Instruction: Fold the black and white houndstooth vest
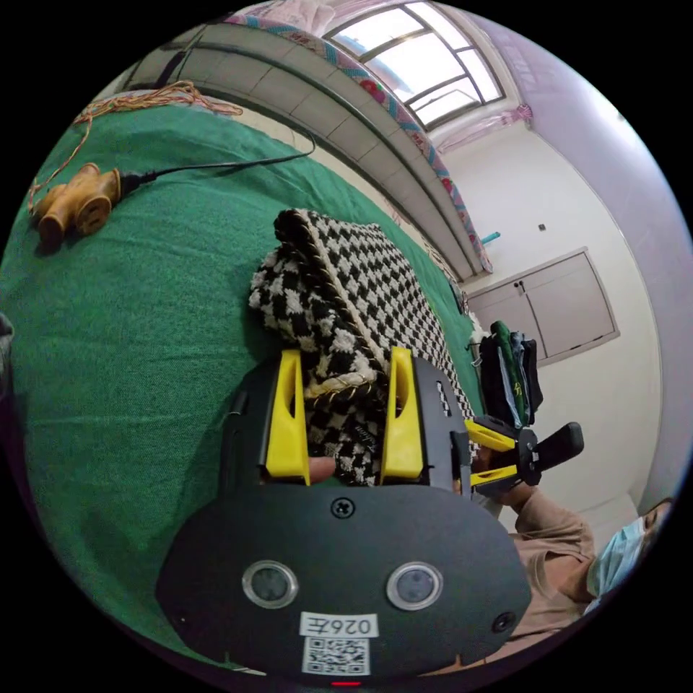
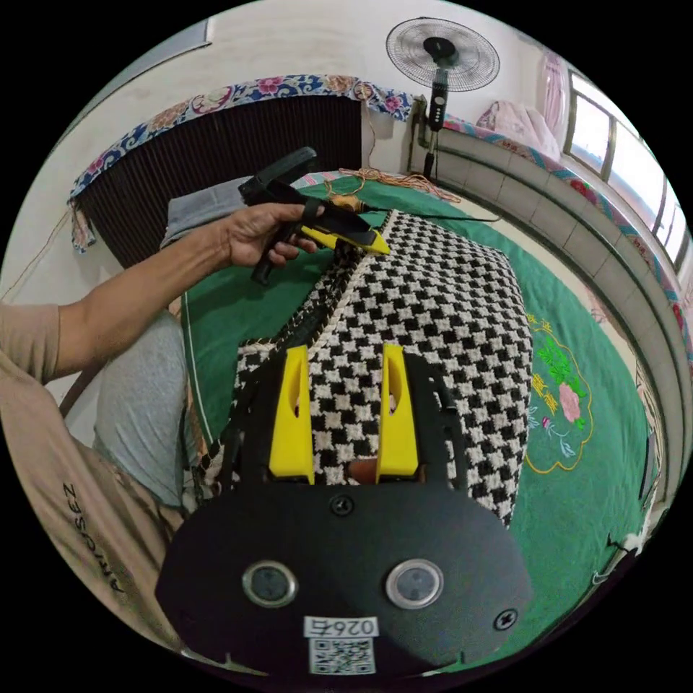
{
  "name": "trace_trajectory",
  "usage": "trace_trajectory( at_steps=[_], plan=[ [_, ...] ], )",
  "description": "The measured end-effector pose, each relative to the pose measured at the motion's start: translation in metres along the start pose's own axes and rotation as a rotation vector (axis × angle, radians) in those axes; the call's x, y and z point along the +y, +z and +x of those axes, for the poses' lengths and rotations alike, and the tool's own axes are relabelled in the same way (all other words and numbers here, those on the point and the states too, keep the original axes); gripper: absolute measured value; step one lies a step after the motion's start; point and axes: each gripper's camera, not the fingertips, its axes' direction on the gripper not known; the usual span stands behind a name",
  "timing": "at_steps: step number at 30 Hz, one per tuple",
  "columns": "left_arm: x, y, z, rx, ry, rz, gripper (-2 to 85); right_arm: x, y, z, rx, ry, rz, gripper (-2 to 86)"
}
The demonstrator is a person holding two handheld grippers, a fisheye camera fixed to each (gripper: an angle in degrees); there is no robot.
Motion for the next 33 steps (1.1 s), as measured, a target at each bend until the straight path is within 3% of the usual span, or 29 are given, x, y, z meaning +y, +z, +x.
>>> trace_trajectory(
  at_steps=[4, 8, 10, 13, 17, 19, 23, 28, 33],
  plan=[
    [0.006, -0.016, -0.039, 0.123, -0.084, 0.048, 13.9, -0.038, 0.031, 0.009, -0.004, 0.025, -0.081, 14.0],
    [0.009, -0.028, -0.066, 0.274, -0.115, 0.082, 17.5, -0.083, 0.071, -0.001, 0.107, -0.026, -0.156, 18.7],
    [0.009, -0.034, -0.07, 0.272, -0.104, 0.078, 18.3, -0.096, 0.089, 0.002, 0.13, -0.02, -0.223, 19.6],
    [0.009, -0.042, -0.073, 0.241, -0.1, 0.067, 18.7, -0.109, 0.091, 0.011, 0.012, -0.027, -0.367, 20.6],
    [0.009, -0.051, -0.081, 0.235, -0.115, 0.062, 18.9, -0.108, 0.034, 0.031, -0.097, 0.017, -0.205, 14.5],
    [0.01, -0.052, -0.083, 0.238, -0.111, 0.065, 19.2, -0.107, 0.027, 0.04, -0.054, 0.054, -0.108, 14.0],
    [0.012, -0.058, -0.075, 0.205, -0.049, 0.048, 21.7, -0.105, 0.122, 0.052, 0.083, -0.001, -0.421, 14.1],
    [0.014, -0.066, -0.075, 0.247, -0.046, 0.042, 24.7, -0.083, 0.088, 0.09, 0.056, 0.045, -0.281, 3.5],
    [0.016, -0.074, -0.076, 0.229, -0.066, 0.065, 24.3, -0.019, 0.018, 0.19, -0.262, 0.315, -0.037, 1.9]
  ],
)
